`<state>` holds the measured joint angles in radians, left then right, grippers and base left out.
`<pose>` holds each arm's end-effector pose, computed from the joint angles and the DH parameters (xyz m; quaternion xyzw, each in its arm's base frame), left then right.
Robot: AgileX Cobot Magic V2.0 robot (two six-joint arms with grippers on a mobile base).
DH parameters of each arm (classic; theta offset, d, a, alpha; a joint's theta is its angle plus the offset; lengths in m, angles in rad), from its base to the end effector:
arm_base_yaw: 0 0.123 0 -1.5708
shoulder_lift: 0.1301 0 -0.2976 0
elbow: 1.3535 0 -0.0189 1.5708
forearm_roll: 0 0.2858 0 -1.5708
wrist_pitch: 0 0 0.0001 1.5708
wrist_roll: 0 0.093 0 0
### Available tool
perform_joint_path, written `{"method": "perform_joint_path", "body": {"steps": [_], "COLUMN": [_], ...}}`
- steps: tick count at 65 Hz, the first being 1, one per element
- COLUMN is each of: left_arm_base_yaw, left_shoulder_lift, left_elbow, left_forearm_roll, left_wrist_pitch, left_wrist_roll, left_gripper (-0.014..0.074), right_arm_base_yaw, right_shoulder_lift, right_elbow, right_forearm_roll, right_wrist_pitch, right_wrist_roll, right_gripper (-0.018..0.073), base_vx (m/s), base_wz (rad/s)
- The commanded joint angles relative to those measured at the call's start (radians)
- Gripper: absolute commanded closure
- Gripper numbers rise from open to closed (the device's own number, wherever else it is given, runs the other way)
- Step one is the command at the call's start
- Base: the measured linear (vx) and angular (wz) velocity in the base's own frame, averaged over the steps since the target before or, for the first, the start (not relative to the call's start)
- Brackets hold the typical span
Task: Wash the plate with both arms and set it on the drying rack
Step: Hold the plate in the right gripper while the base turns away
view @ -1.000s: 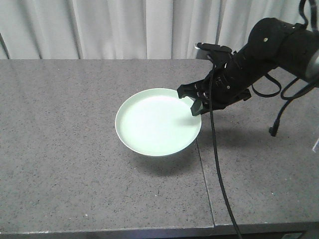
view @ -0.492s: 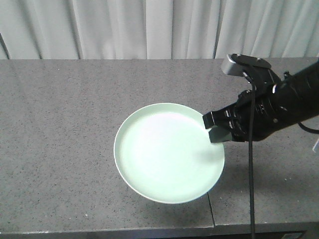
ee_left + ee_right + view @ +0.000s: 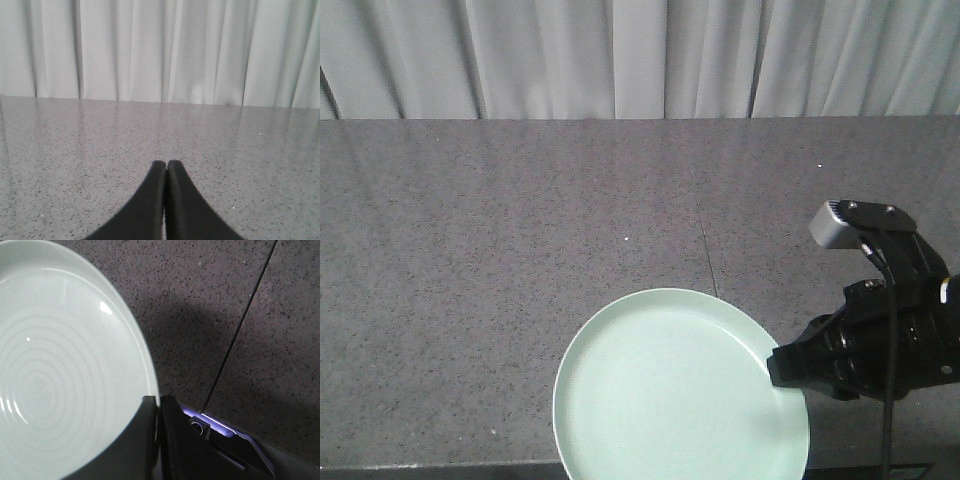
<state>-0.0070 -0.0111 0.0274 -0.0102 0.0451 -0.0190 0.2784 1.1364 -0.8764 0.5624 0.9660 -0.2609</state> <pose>0.0812 -0.0006 0.1997 -0.0076 0.6979 -0.0131 0.7160 0.2162 0.1042 0.3035 -0.1486 0.9325 0.2586 0.2036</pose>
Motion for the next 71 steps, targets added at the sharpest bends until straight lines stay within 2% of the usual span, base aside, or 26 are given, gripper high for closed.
{"method": "perform_joint_path", "body": {"steps": [1, 71], "left_arm_base_yaw": [0.001, 0.001], "left_shoulder_lift": [-0.015, -0.015], "left_elbow": [-0.033, -0.033], "left_forearm_roll": [-0.007, -0.007], "left_wrist_pitch": [-0.077, -0.077], "left_wrist_roll": [-0.008, -0.008], "left_gripper": [0.0603, 0.0603], "right_arm_base_yaw": [0.000, -0.001], "right_shoulder_lift": [-0.036, -0.039], "right_elbow": [-0.012, -0.012], "right_forearm_roll": [0.038, 0.044], "right_wrist_pitch": [-0.030, -0.026], "right_wrist_roll": [-0.014, -0.014], "right_gripper": [0.0568, 0.0568], "base_vx": [0.00, -0.01], "base_wz": [0.00, 0.02]}}
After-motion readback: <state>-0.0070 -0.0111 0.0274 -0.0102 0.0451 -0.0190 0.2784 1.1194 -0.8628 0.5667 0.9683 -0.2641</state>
